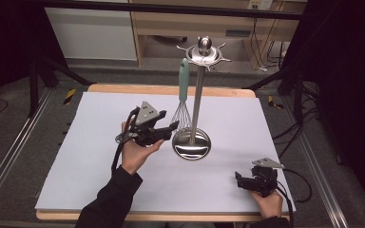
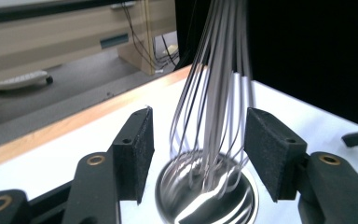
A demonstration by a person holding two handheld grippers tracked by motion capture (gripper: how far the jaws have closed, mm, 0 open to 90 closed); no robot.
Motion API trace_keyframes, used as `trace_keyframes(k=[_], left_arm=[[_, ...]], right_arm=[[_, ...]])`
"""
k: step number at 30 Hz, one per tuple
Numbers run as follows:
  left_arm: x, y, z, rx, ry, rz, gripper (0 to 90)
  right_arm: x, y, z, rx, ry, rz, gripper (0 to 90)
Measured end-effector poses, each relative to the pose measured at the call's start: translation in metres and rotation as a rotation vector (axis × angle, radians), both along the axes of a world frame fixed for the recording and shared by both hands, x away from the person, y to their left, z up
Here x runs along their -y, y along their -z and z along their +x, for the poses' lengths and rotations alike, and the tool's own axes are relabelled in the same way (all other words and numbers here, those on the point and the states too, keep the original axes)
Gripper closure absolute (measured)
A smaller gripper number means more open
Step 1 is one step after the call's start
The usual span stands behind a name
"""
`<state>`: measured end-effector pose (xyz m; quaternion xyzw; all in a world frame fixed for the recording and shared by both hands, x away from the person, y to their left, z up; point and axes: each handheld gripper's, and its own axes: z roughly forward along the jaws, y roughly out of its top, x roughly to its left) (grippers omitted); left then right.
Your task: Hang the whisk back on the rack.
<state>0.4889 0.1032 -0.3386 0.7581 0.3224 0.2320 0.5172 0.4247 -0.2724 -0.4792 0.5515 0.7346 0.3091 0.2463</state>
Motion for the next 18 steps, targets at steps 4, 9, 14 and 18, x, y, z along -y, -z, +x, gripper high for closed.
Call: trace_keyframes(k=[4, 9, 14, 18], left_arm=[[-0.01, 0.014, -0.003, -0.034, -0.002, 0.005, 41.0], [-0.02, 0.027, -0.007, -0.055, -0.01, 0.012, 40.6], [-0.038, 0.046, -0.013, -0.082, -0.039, 0.015, 40.0], [-0.048, 0.054, -0.015, -0.097, -0.062, 0.012, 40.0]], right_arm=[[0.0, 0.0, 0.001, -0.001, -0.002, -0.002, 8.9], [0.001, 0.001, 0.001, -0.006, 0.004, -0.006, 8.8], [0.002, 0.002, 0.002, -0.014, 0.011, -0.009, 8.8], [0.002, 0.002, 0.001, -0.016, 0.015, -0.009, 8.7]])
